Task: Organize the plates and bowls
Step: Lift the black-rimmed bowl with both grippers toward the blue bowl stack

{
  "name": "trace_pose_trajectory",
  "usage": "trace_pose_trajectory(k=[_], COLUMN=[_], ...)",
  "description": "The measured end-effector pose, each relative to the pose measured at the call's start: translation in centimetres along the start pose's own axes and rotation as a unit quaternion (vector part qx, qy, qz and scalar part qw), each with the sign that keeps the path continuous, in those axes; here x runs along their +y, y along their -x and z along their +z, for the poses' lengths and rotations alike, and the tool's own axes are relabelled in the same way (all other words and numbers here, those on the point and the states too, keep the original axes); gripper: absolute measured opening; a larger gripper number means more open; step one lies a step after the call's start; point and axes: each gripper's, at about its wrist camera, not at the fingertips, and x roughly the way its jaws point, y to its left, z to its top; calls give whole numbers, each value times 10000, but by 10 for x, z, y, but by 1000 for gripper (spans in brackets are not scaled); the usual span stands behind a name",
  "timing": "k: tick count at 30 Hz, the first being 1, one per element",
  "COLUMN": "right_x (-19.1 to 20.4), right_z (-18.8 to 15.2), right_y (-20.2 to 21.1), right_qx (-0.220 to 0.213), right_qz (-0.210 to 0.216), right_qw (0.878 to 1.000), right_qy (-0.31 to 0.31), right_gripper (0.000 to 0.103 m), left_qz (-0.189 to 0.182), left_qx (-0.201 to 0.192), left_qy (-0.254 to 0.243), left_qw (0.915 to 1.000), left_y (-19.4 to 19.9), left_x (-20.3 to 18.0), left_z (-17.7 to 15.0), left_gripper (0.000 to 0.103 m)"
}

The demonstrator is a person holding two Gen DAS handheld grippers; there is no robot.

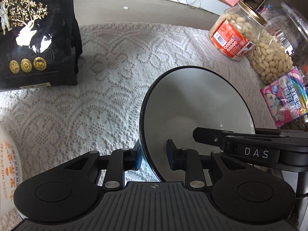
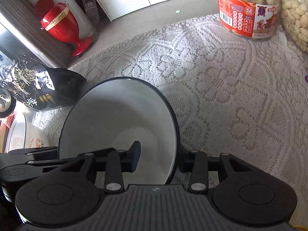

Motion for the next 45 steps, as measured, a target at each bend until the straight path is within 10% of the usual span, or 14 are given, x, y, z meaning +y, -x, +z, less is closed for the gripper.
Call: trace_pose_trajectory(k=[13,22,45], right_x=[4,2,0], right_z=[-5,-22,-19], right_y=[3,20,13], right_qx=[14,229,172], right_qz=[-161,-315,-302], right_qw=[9997,9986,9992], right_qy=[164,357,184], right_gripper=[29,25,35], left_qz=[-249,-109,-91], left_qx=[115,624,197], left_qy=[525,-61,-10], left_qw=[9982,9980,9998], left_y=[-1,1,-1], left_x=[12,-9,-9], left_z=[5,-6,-10], left_gripper=[29,31,28])
